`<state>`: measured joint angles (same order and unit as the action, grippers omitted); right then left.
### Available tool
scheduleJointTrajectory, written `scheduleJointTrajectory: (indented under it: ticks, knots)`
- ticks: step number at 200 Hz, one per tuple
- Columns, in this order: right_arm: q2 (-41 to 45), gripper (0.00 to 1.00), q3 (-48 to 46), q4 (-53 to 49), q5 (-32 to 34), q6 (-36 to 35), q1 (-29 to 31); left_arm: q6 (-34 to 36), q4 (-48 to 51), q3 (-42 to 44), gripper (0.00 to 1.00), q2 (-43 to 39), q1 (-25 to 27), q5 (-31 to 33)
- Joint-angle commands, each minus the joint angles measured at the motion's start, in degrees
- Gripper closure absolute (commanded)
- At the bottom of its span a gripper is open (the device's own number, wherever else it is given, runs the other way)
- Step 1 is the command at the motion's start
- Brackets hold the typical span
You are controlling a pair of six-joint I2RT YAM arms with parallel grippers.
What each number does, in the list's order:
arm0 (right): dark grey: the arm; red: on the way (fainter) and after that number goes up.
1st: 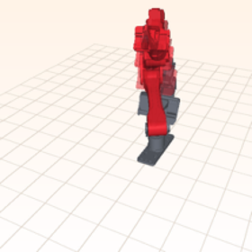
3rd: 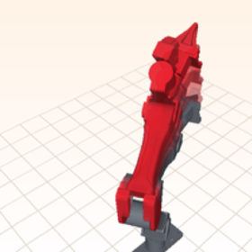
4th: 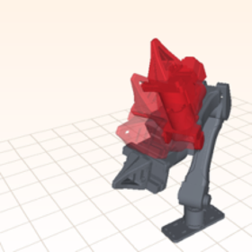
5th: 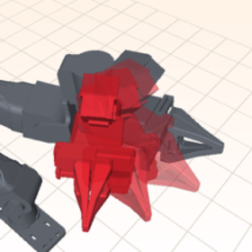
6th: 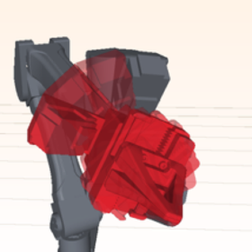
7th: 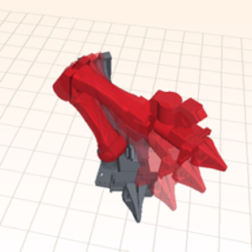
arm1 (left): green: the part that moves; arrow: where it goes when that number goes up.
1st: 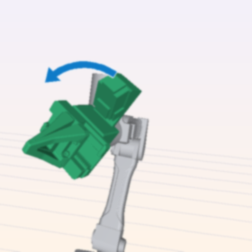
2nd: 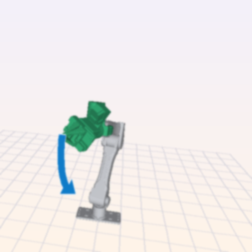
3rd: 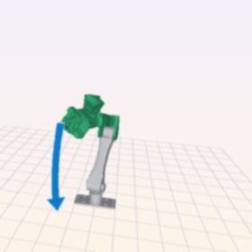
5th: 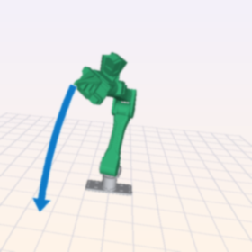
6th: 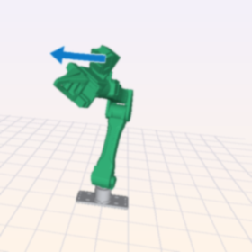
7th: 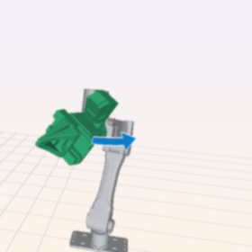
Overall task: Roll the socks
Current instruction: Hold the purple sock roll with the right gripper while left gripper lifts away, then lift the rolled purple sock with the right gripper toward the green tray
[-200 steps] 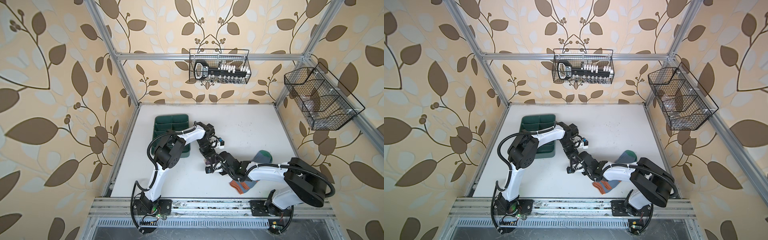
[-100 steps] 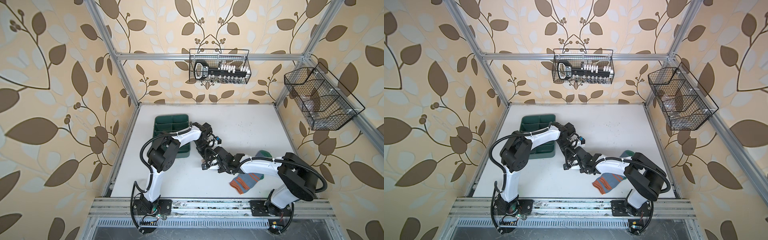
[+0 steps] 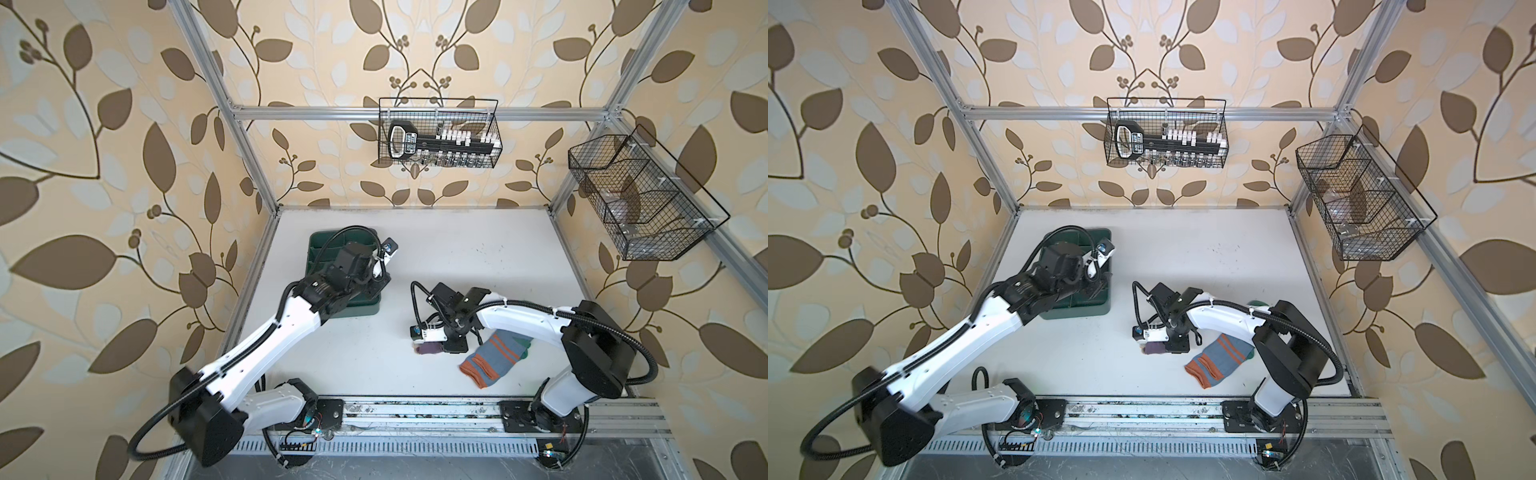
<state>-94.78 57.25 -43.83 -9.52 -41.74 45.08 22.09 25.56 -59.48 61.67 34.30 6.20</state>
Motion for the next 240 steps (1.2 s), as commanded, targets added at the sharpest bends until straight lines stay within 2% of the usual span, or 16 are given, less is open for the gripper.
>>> scheduleJointTrajectory:
  ticks: [1, 9, 23, 57, 90, 122, 144, 161, 202, 216, 240]
  knots:
    - [-5.0, 1.0, 3.9, -8.6, -8.2, 1.1, -2.1, 4.4, 1.3, 0.8, 0.4, -6.6, 0.1, -3.1]
    - [-6.6, 1.0, 5.3, -8.9, -8.0, 1.9, -2.7, 4.6, 3.0, 1.0, 0.4, -8.5, 0.1, -4.3]
    - [-9.2, 1.0, 7.1, -9.6, -9.5, 1.5, -3.5, 3.8, 5.8, 1.8, 0.4, -11.1, 0.1, -2.4]
    - [-10.2, 1.0, 8.1, -8.1, -11.6, 1.5, -4.3, -4.5, 6.8, 6.4, 0.41, -17.0, 0.1, 11.8]
    - [-3.4, 1.0, 9.0, -3.3, -16.4, 1.7, -6.0, -15.0, 7.4, 9.8, 0.4, -20.3, 0.1, 24.1]
    - [3.6, 1.0, 13.2, 3.5, -16.7, 4.6, -7.2, -19.6, 8.3, 10.7, 0.32, -20.3, 0.1, 34.5]
    - [5.2, 1.0, 17.5, 9.9, -13.1, 6.6, -7.3, -22.1, 9.2, 10.1, 0.28, -20.5, 0.1, 39.5]
    - [3.2, 1.0, 21.9, 13.8, -8.3, 7.3, -6.8, -24.7, 8.9, 10.5, 0.19, -21.9, 0.1, 42.9]
    - [-8.9, 1.0, 37.4, 17.4, 2.6, 5.9, -3.0, -26.4, 11.7, 10.6, 0.18, -25.8, 0.1, 42.8]
    - [-13.9, 1.0, 42.9, 17.3, 6.2, 3.7, -0.8, -25.0, 12.1, 11.4, 0.17, -26.7, 0.1, 44.7]
    - [-23.2, 1.0, 52.5, 15.9, 16.5, 0.6, 3.3, -24.5, 13.8, 12.4, 0.16, -28.1, 0.1, 48.8]
